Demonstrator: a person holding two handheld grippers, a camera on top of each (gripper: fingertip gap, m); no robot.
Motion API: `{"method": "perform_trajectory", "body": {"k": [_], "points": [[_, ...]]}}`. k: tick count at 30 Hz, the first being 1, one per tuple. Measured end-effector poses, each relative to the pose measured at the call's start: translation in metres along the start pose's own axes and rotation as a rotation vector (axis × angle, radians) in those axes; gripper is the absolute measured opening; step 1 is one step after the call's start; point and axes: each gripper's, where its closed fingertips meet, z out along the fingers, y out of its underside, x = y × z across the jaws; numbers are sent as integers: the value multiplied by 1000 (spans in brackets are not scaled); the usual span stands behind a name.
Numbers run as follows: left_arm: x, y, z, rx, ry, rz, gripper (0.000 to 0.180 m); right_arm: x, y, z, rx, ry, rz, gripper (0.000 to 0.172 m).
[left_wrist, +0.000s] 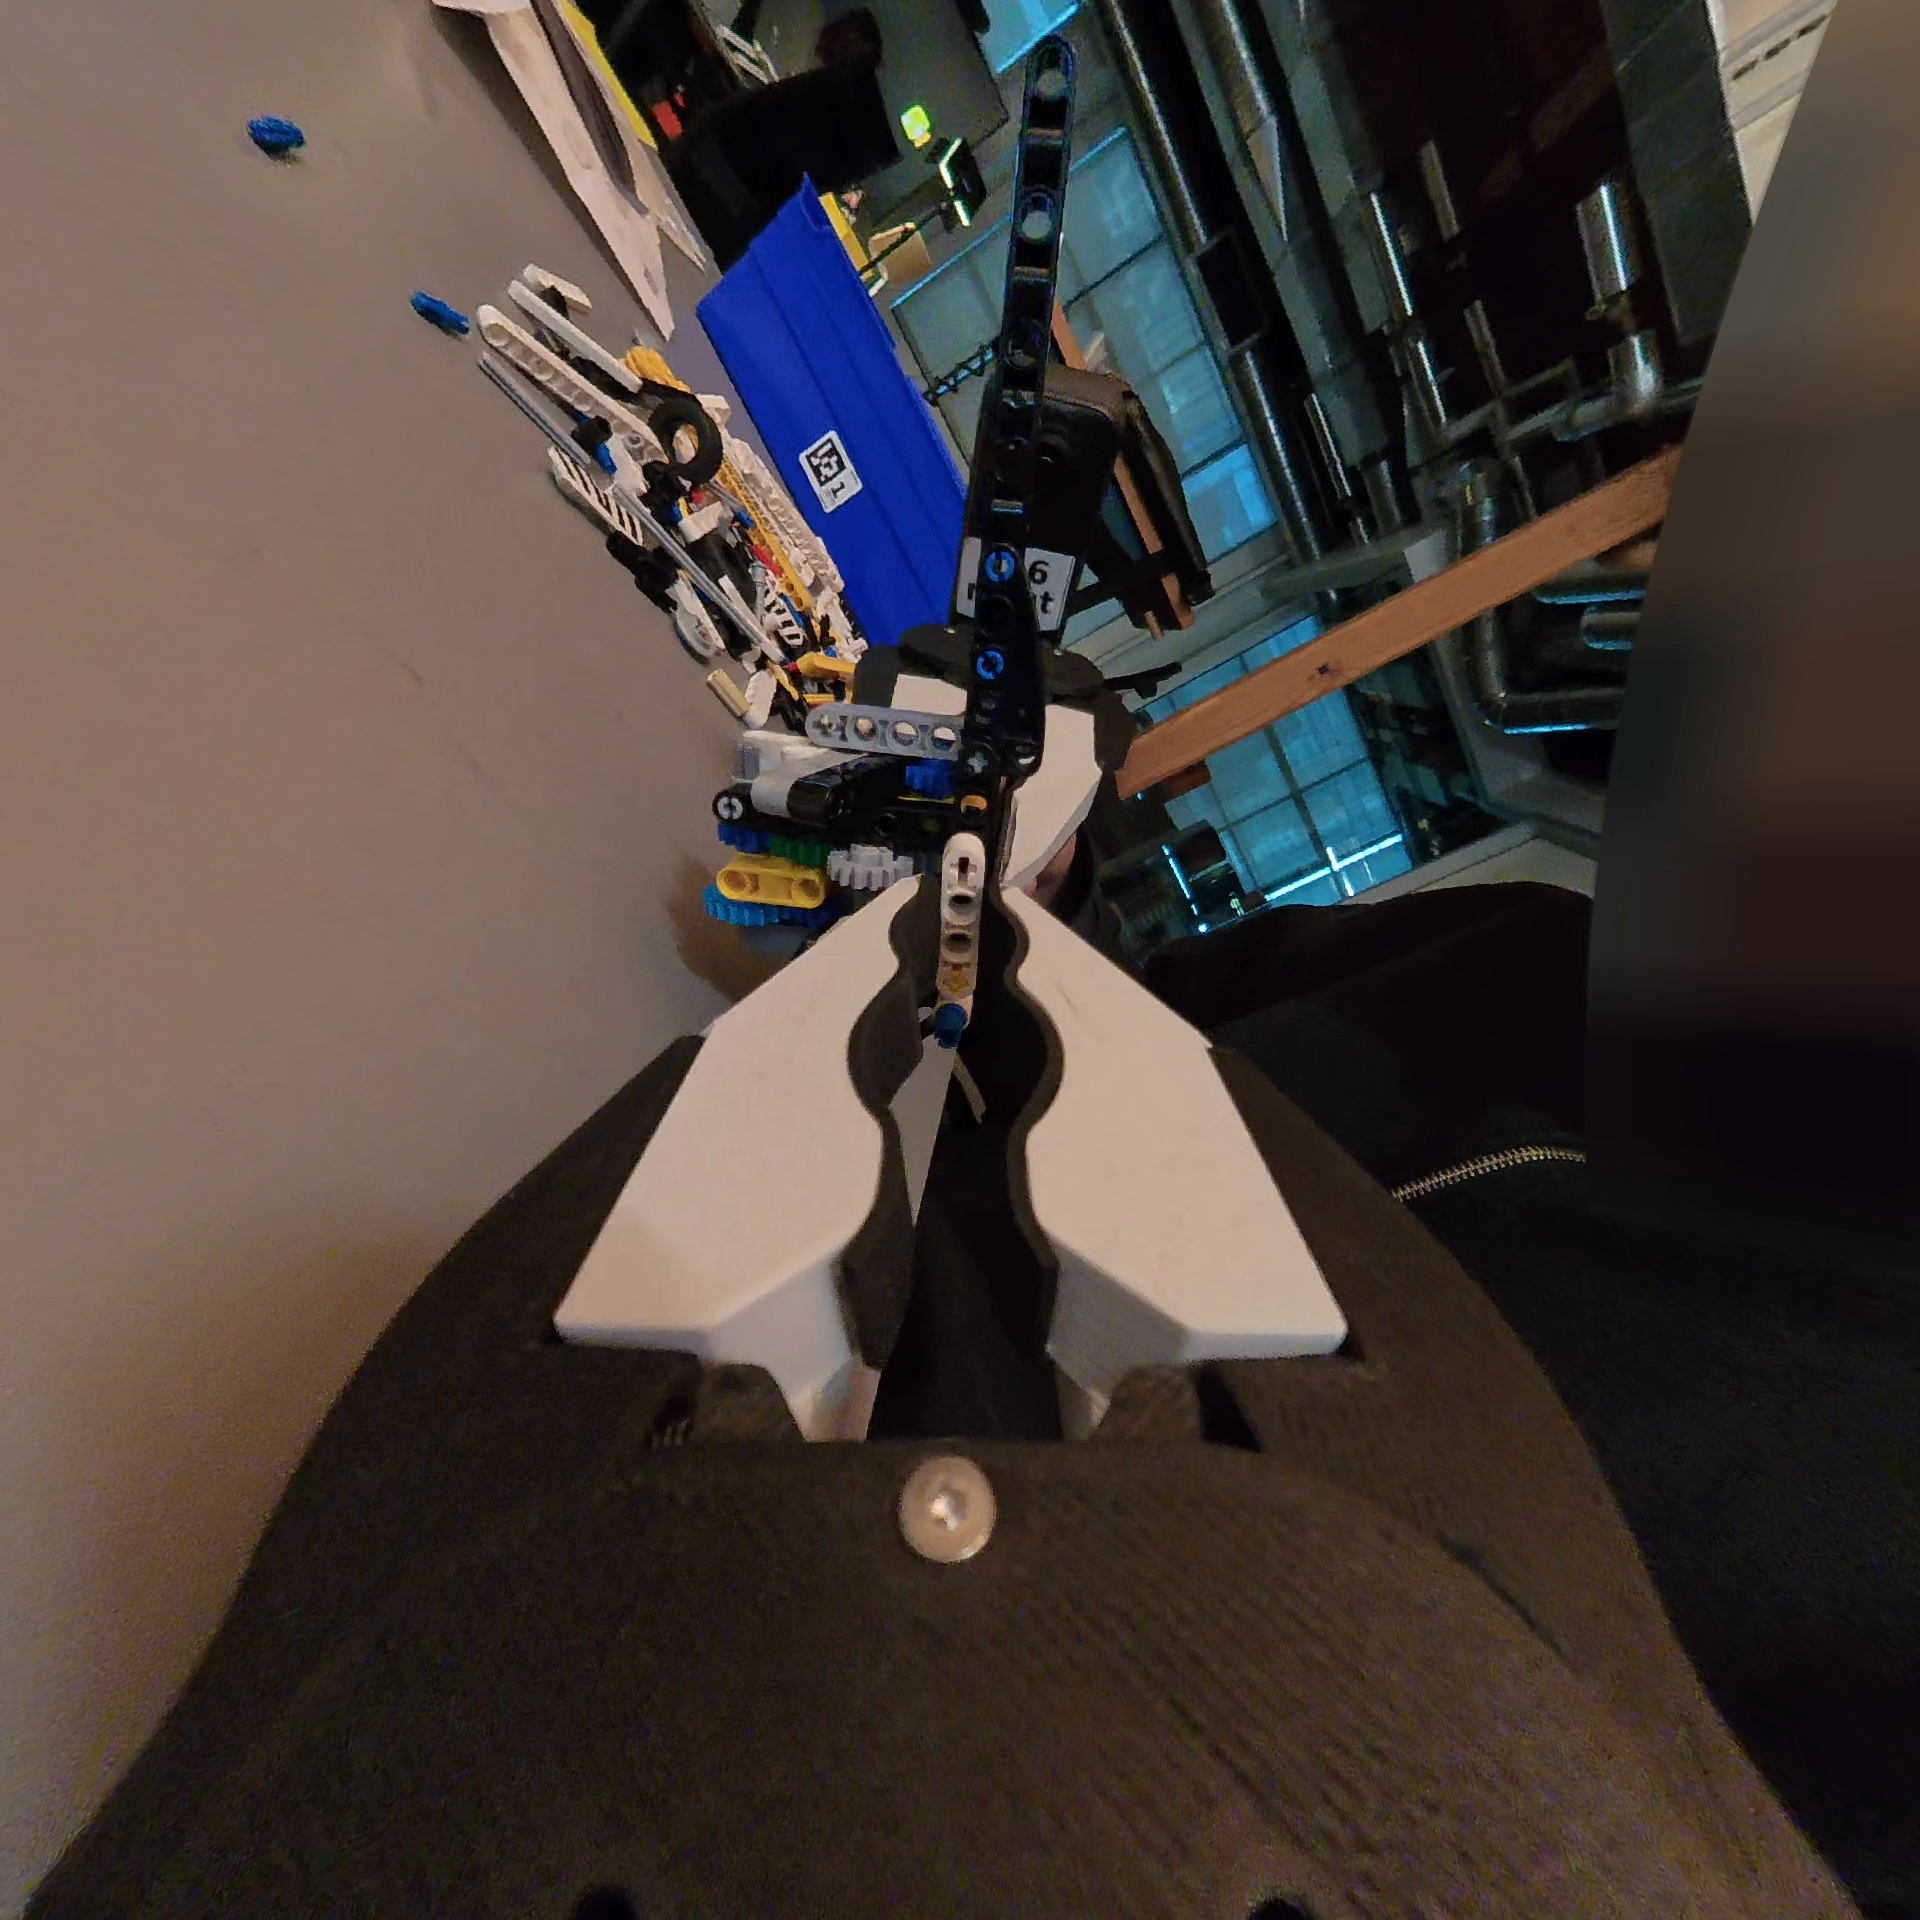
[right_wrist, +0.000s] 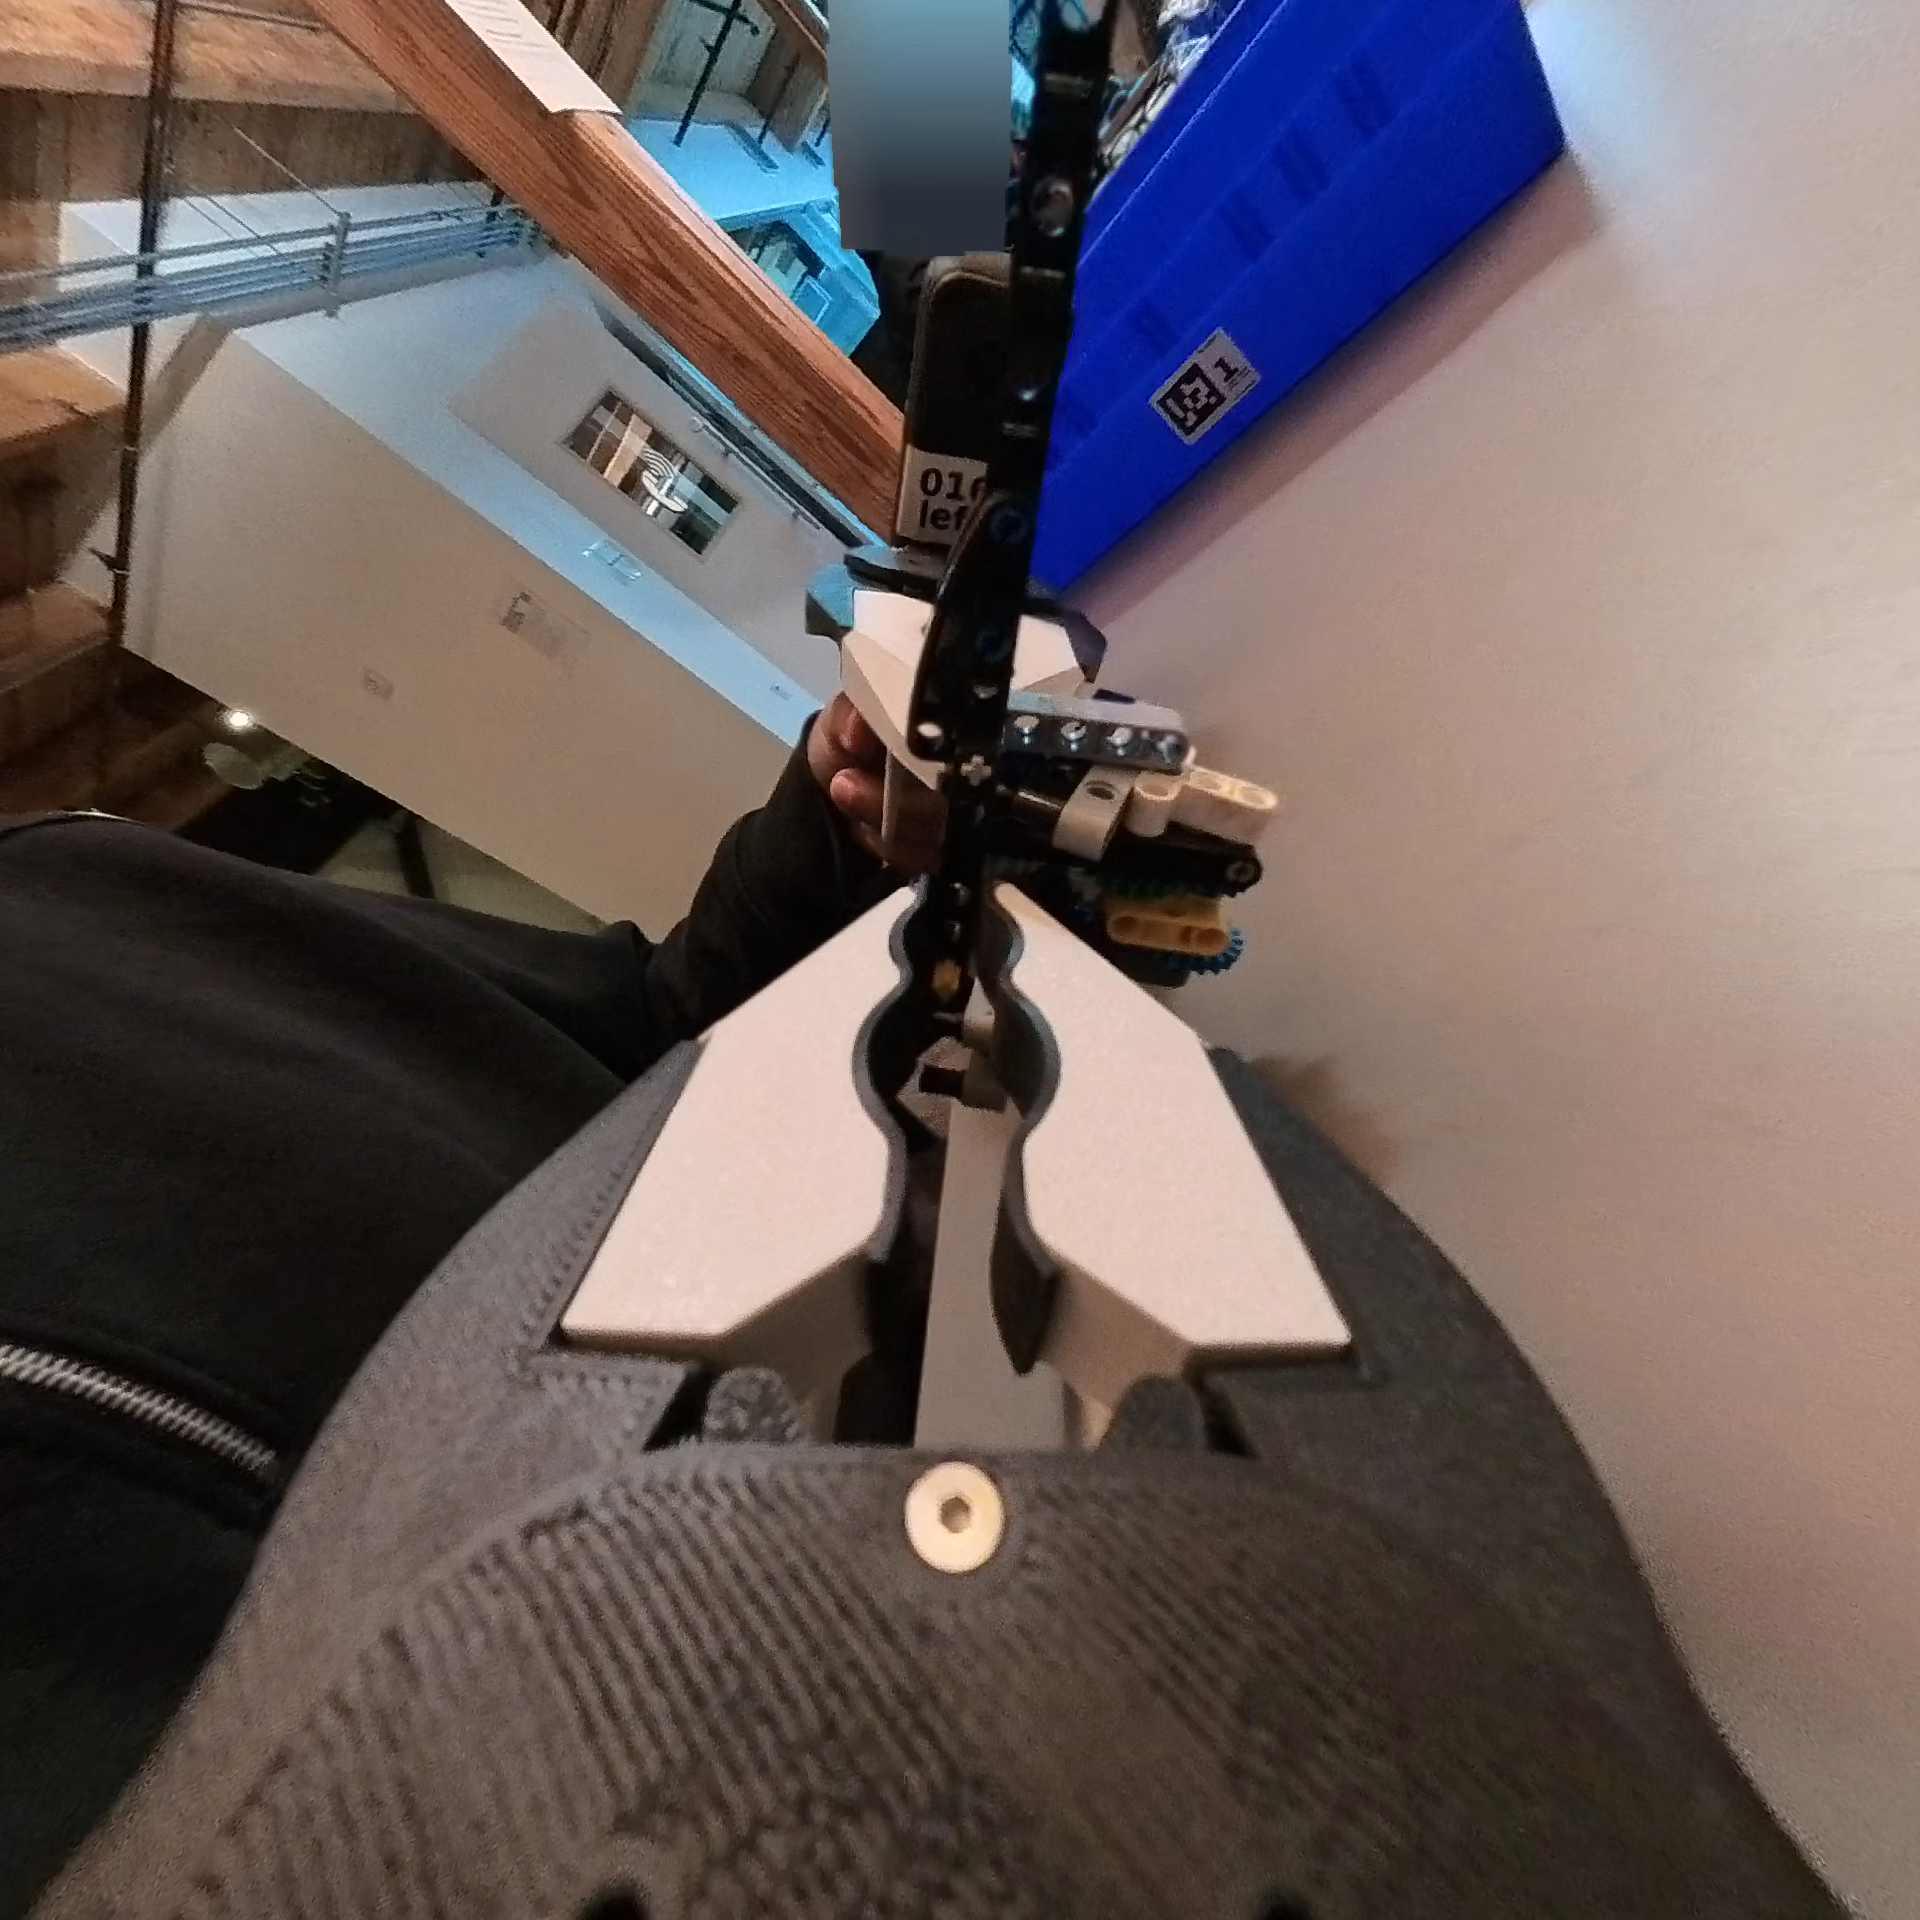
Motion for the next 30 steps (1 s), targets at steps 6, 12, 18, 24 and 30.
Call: {"method": "perform_trajectory", "body": {"k": [6,12,18,24,30], "points": [[0,6,3,-60,24,6,4,-1,7,-3,-25,-42,59,5],[7,14,10,-91,28,41,14,0,10,-11,-36,-37,62,5],[0,20,9,-140,-87,103,13,2,11,-11,-40,-25,61,5],[1,12,-1,-90,-142,156,13,1,8,-14,-20,-33,61,4],[14,12,7,-82,-132,236,16,-13,4,-18,9,-129,52,5]]}}
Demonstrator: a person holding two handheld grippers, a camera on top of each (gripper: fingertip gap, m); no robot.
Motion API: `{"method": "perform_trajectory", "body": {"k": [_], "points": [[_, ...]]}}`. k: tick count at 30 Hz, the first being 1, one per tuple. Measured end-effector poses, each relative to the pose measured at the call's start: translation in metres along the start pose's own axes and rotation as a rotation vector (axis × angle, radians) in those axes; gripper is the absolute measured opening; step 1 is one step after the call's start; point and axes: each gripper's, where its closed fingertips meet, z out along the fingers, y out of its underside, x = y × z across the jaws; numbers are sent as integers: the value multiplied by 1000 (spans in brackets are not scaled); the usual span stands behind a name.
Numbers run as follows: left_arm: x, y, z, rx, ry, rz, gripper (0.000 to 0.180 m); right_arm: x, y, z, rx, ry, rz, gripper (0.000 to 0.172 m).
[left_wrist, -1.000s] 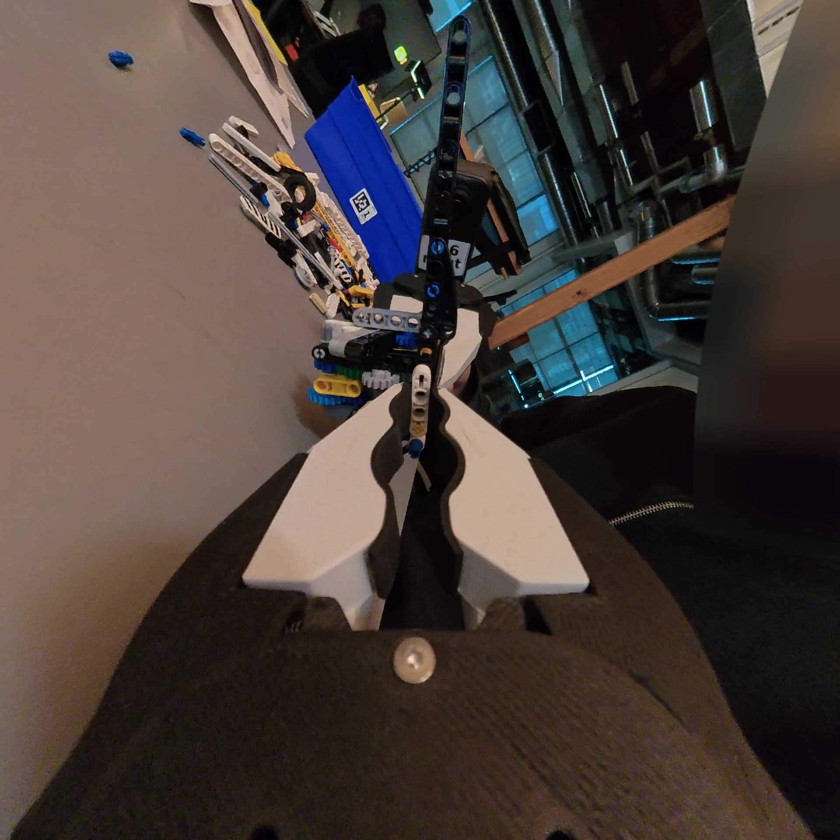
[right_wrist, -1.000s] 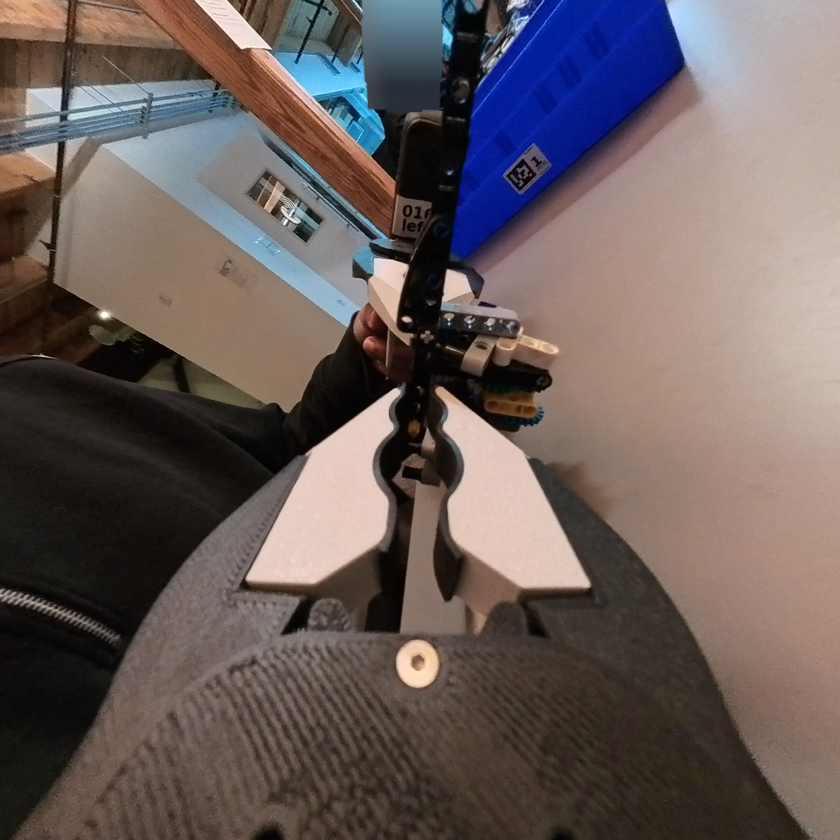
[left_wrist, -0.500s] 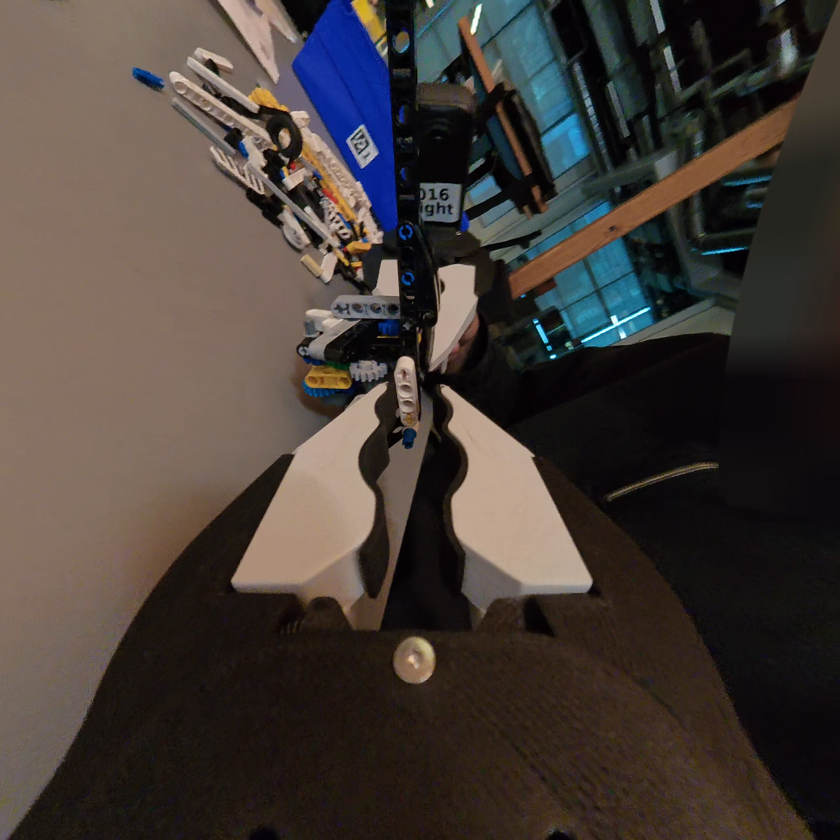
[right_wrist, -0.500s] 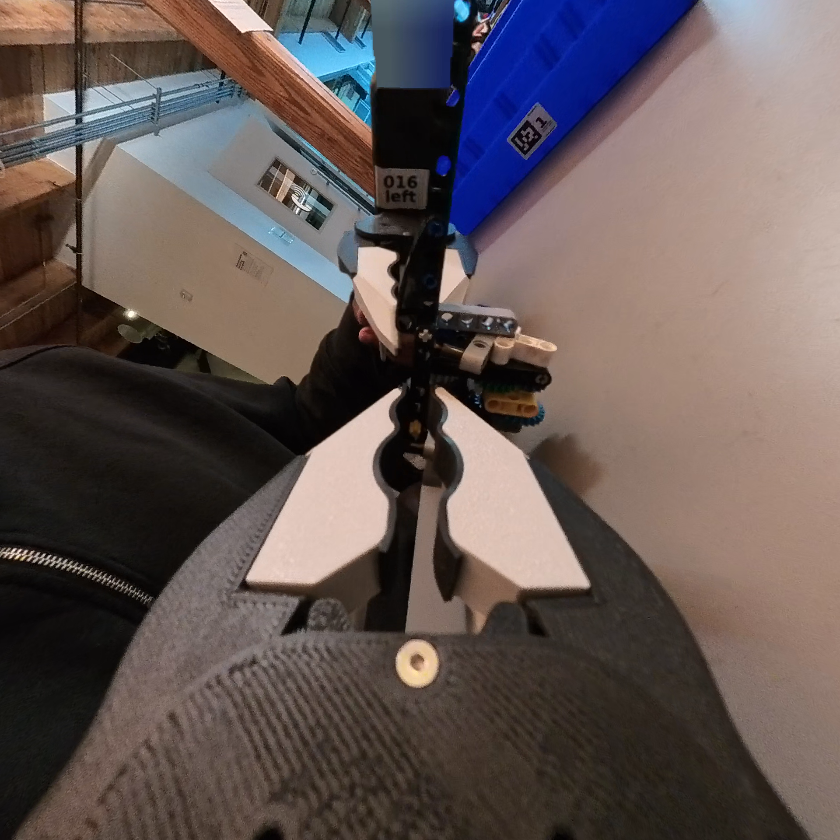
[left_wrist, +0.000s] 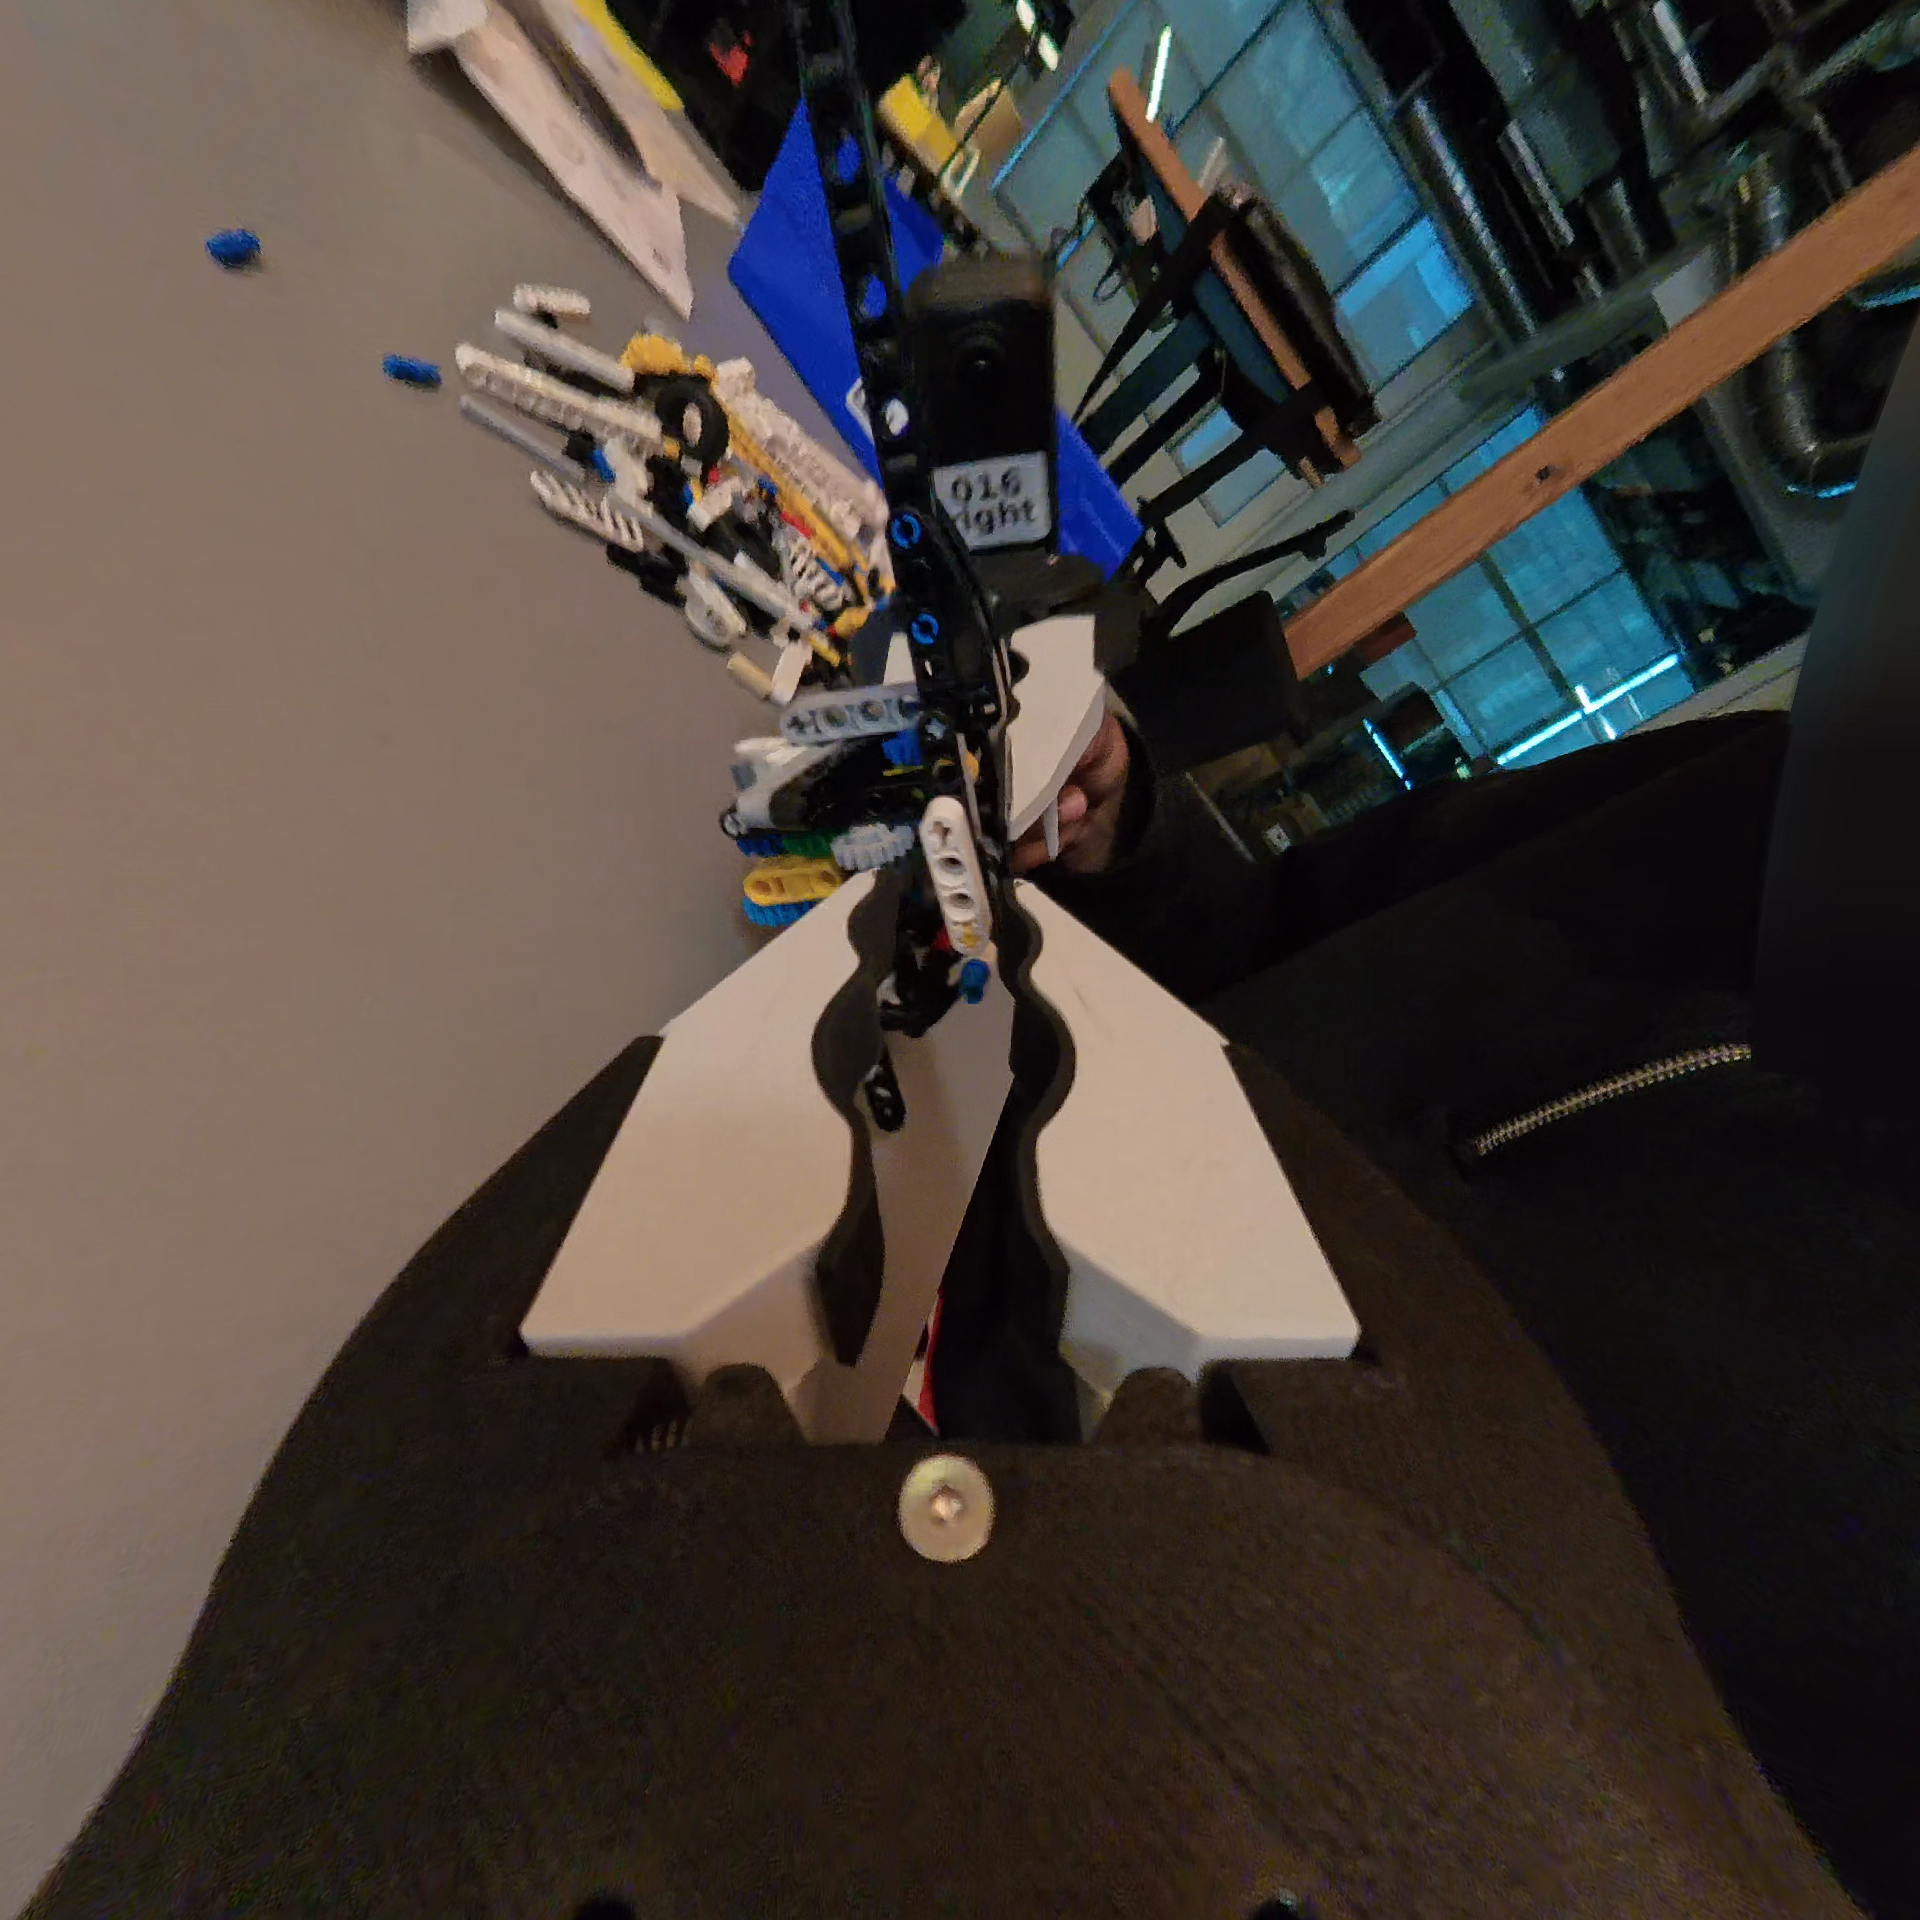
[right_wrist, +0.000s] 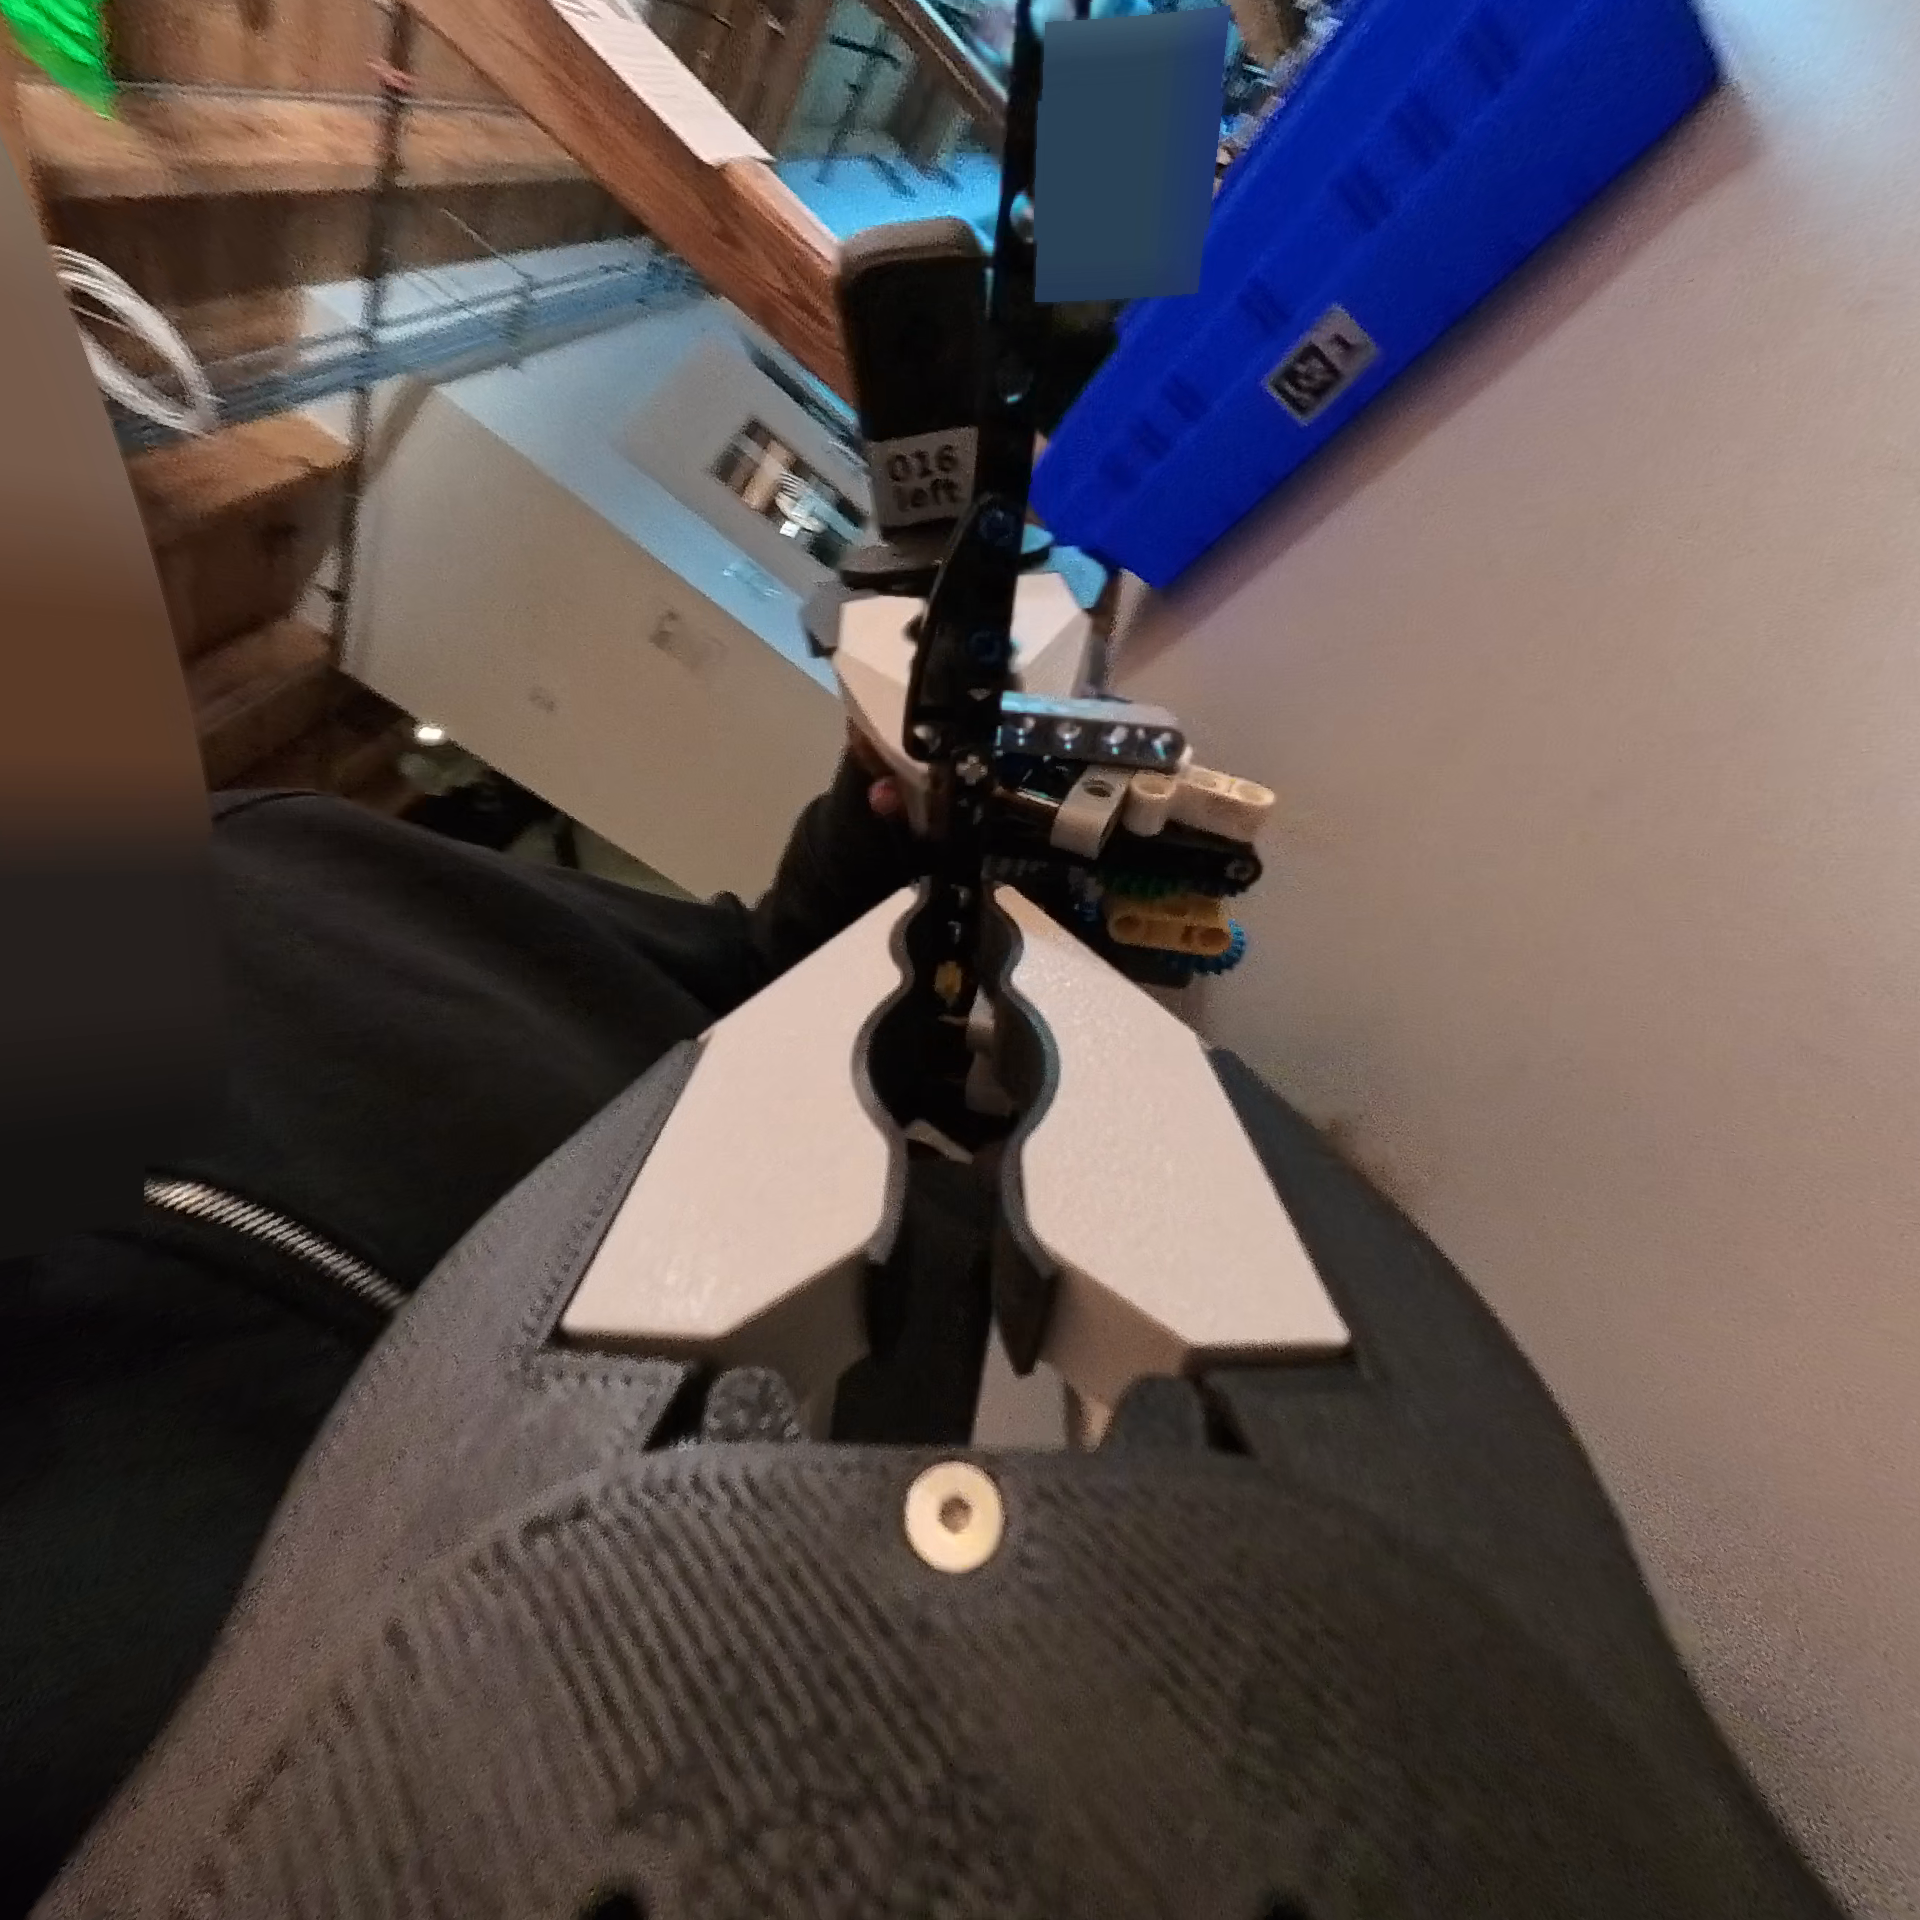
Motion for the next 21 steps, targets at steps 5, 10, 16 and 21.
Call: {"method": "perform_trajectory", "body": {"k": [5,10,16,21], "points": [[32,-22,-10,111,54,83,17,-35,-12,-16,97,-203,-101,5],[70,-24,-8,102,74,200,15,-69,-17,-25,164,-302,-324,4],[101,-28,-9,135,88,298,13,-83,-25,-38,249,-347,-405,5],[106,-27,2,146,22,342,17,-78,-26,-36,252,-301,-449,5]]}}
